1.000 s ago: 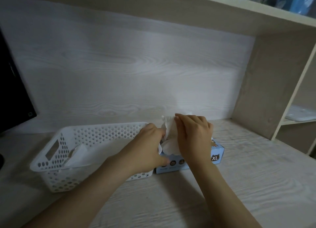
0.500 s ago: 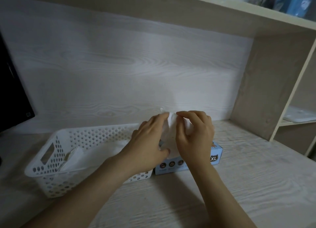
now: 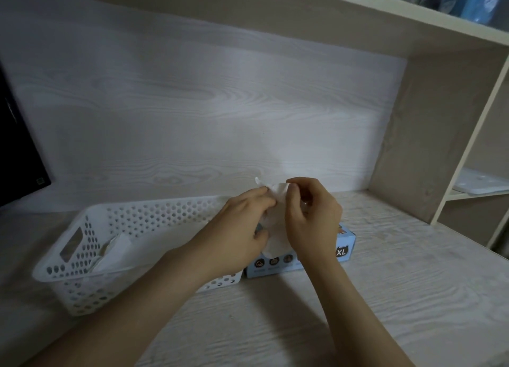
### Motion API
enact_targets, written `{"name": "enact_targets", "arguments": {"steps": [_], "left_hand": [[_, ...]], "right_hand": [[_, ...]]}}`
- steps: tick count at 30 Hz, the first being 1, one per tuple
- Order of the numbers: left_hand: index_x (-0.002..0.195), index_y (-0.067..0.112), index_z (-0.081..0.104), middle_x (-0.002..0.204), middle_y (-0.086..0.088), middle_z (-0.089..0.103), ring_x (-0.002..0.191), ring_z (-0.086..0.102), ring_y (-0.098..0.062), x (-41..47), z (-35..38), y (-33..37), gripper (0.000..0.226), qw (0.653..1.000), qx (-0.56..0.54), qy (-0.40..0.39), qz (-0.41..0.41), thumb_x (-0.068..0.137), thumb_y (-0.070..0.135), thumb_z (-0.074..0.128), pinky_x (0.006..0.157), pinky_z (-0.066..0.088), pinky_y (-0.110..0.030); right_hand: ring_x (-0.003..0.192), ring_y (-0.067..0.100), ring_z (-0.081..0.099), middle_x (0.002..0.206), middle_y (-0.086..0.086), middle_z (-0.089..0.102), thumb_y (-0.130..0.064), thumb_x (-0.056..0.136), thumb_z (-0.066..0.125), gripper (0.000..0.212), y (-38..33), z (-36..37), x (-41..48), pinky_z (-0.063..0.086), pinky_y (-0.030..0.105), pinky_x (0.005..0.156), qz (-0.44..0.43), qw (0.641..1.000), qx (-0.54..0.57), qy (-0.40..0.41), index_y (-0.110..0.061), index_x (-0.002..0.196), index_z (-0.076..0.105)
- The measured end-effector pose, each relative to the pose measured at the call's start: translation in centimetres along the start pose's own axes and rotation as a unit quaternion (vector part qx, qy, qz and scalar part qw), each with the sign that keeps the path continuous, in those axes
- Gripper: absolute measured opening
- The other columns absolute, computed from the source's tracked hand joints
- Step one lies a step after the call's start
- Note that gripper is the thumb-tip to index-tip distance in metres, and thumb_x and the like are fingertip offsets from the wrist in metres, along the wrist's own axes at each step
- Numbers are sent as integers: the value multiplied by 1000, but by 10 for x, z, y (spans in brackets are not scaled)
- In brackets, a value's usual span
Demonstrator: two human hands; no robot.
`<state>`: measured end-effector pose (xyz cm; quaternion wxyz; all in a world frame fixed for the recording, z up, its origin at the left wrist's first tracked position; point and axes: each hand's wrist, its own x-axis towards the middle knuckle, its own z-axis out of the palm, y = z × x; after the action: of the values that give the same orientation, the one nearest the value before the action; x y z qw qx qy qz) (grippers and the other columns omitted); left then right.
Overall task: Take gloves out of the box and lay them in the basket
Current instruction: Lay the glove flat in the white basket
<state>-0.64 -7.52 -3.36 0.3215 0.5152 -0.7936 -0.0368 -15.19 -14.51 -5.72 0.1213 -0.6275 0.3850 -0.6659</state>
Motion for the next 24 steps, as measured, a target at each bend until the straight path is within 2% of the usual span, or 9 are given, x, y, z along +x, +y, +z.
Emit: {"name": "enact_targets", "arguments": {"steps": [2, 4, 6, 8, 10, 13, 18, 21, 24], "left_hand": [[116, 20, 65, 136, 12, 50, 118, 59, -8, -1, 0, 0, 23, 1000, 24, -12, -6, 94, 14, 67, 100, 53, -32], [113, 19, 66, 164, 14, 25, 128, 56, -9, -5, 1, 0, 16, 998, 58, -23, -15, 97, 18, 65, 101, 51, -33], [105, 21, 67, 167, 21, 7, 119, 59, -7, -7, 1, 1, 7, 996, 88, -24, -3, 99, 20, 64, 97, 52, -33], [105, 22, 70, 163, 18, 14, 115, 57, -8, -7, 1, 2, 10, 993, 110, -24, 16, 102, 21, 60, 96, 51, -33], [118, 24, 70, 154, 15, 29, 120, 52, -10, -7, 3, 0, 19, 990, 133, -33, 28, 105, 25, 56, 101, 47, -36], [127, 32, 60, 129, 18, 50, 116, 48, -4, -8, 4, 0, 22, 989, 135, -54, 30, 106, 30, 52, 105, 40, -34], [118, 27, 39, 107, 8, 65, 98, 61, -16, -12, 2, 5, 17, 988, 133, -74, 15, 106, 33, 50, 92, 41, -34], [121, 30, 46, 111, 10, 63, 106, 55, -14, -13, 2, 2, 17, 982, 161, -95, 1, 107, 39, 47, 104, 38, -38], [106, 32, 52, 107, 14, 59, 110, 49, -11, -13, 2, 3, 10, 978, 181, -104, 2, 105, 40, 47, 107, 33, -38]], "right_hand": [[79, 6, 70, 84, -14, 73, -16, 103, 62, 15, 0, -1, 1, 48, 12, 66, 11, 1000, 16, 2, -18, 103, 76], [82, 5, 71, 87, -14, 75, -17, 103, 62, 17, 0, -1, 1, 50, 14, 68, 21, 1000, 21, 3, -20, 105, 78], [89, 3, 71, 93, -15, 76, -21, 102, 62, 19, -2, -2, 1, 54, 21, 74, 33, 999, 20, 12, -23, 106, 80], [95, 3, 70, 99, -15, 76, -23, 101, 62, 18, -1, -2, 2, 57, 27, 80, 54, 998, 24, 29, -26, 105, 80], [96, 5, 70, 100, -13, 76, -23, 101, 61, 18, 0, -3, 4, 58, 31, 83, 78, 996, 33, 41, -27, 103, 79], [95, 7, 71, 97, -12, 77, -23, 101, 60, 20, 3, -5, 6, 60, 36, 82, 105, 992, 47, 48, -26, 101, 79], [85, 3, 71, 86, -13, 76, -19, 103, 57, 23, -1, -7, 8, 52, 16, 68, 111, 990, 57, 59, -22, 96, 78], [88, 3, 70, 91, -13, 76, -20, 106, 58, 20, -2, -7, 8, 48, 9, 69, 100, 989, 64, 83, -20, 101, 77], [84, 6, 68, 93, -10, 73, -21, 109, 54, 18, -5, -9, 9, 48, 12, 68, 72, 985, 74, 139, -15, 108, 71]]}}
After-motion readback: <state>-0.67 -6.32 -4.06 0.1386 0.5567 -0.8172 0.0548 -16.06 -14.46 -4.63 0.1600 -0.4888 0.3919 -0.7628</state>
